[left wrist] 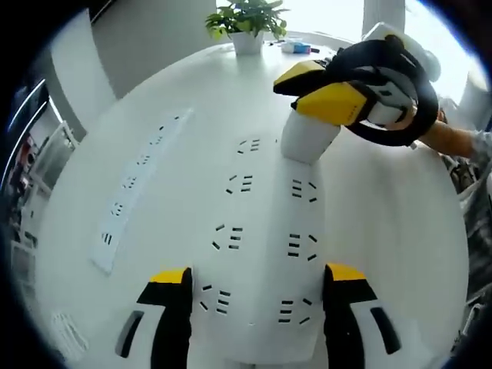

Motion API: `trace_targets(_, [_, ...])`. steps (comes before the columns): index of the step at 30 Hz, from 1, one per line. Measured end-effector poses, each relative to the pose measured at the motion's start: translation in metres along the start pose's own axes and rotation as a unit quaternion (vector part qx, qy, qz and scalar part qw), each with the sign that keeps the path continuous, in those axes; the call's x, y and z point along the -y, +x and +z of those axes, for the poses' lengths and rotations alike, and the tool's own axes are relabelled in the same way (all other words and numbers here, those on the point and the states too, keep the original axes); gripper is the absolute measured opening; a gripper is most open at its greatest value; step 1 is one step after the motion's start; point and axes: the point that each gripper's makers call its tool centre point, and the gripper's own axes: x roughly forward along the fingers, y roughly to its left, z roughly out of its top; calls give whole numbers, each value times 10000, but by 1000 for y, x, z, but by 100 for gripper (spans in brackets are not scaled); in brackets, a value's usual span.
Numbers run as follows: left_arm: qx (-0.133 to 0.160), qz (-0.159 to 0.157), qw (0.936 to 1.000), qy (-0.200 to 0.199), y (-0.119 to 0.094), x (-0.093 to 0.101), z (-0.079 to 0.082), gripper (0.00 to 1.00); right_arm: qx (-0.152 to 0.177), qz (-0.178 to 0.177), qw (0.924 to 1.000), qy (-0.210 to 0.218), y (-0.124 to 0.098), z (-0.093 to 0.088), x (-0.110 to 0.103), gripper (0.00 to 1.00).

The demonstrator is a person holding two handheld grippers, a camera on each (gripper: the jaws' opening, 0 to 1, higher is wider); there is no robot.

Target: Straighten the power strip on the desk, plug the charger into it

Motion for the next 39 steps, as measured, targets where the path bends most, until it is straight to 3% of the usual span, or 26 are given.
trace_targets(4, [144, 121, 9998, -95, -1, -3, 1, 70, 5, 13, 10000, 12, 0, 1, 1, 13])
trace_targets(7, [265, 235, 9994, 54, -3, -6, 5, 69, -17, 17, 10000, 7, 0, 0, 2, 18])
trace_targets(12, [372, 400, 9982, 260, -5, -5, 7, 67, 16, 44, 9993, 367, 0, -2, 5, 24])
trace_targets(20, [547, 627, 9957, 410, -7, -5, 2, 66, -39, 92, 9986, 512, -1, -8, 1, 31])
trace_targets(25, [675, 631, 9950, 371, -10, -4, -2, 73, -50, 63, 9985, 547, -3, -10, 0, 33])
trace_targets(28, [950, 572, 9937, 180, -14, 1, 0, 79, -46, 48, 9981, 612, -5, -11, 0, 35])
trace_targets(39, [1487, 720, 9862, -129, -31, 3, -4, 86, 60, -63, 9969, 784, -9, -3, 12, 38])
